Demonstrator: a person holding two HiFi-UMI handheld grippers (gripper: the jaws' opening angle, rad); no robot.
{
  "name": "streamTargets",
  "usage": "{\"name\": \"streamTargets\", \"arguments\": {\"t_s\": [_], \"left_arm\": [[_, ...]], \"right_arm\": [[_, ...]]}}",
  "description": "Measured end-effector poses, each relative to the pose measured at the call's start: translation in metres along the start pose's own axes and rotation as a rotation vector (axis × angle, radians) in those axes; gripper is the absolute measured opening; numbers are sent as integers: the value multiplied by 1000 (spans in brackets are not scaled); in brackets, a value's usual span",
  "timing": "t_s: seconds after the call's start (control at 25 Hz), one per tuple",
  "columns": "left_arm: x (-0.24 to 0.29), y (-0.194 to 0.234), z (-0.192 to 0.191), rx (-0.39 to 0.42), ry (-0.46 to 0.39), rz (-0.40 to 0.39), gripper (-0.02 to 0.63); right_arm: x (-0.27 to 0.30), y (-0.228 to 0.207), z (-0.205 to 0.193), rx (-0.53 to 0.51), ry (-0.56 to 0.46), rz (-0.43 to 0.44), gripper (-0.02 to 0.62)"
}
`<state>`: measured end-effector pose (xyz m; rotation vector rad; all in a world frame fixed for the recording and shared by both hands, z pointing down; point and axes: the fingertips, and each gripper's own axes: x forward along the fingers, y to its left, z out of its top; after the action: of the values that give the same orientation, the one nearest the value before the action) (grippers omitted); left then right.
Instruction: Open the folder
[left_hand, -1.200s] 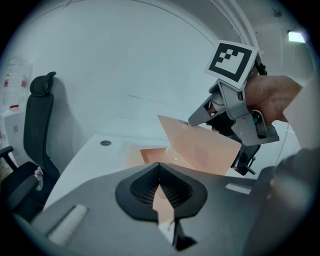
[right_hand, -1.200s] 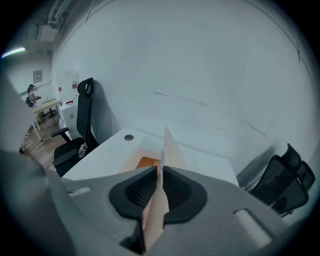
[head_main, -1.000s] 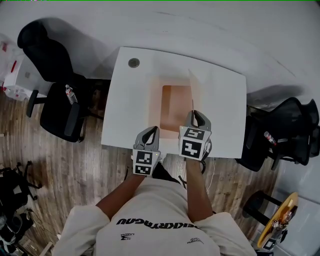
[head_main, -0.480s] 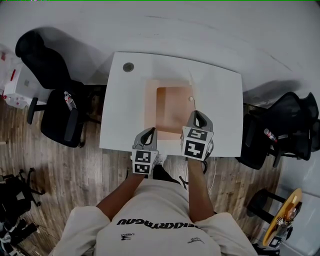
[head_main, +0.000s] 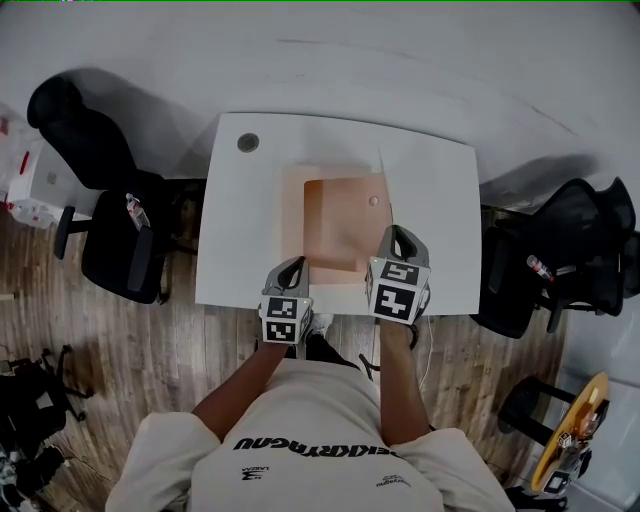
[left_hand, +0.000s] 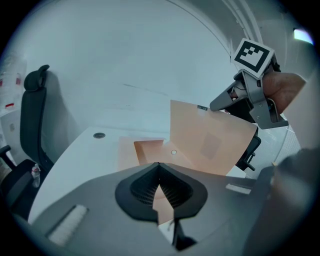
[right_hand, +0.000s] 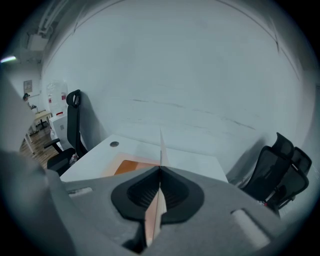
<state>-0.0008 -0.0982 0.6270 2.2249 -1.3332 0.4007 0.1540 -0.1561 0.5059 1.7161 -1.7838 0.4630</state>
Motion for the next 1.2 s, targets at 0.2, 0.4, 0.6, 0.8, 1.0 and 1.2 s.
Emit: {"name": "streamTargets", "arguments": {"t_s": [0.2, 0.4, 0.6, 0.8, 1.0, 1.2], "left_arm": [[8, 2, -2, 18, 20, 24, -9], [16, 5, -12, 5, 68, 42, -9], [23, 5, -21, -6, 116, 53, -9], [28, 9, -26, -20, 142, 75, -9], [33, 12, -32, -30, 168, 98, -9], [38, 18, -38, -54, 191, 121, -9]], "right_arm": [[3, -17, -3, -2, 0, -12, 2], [2, -28, -7, 7, 1, -14, 2], [4, -38, -9, 19, -7, -8, 2], [6, -47, -12, 43, -15, 16, 3], [7, -60, -16, 58, -8, 43, 3], [10, -73, -21, 66, 5, 54, 3]]}}
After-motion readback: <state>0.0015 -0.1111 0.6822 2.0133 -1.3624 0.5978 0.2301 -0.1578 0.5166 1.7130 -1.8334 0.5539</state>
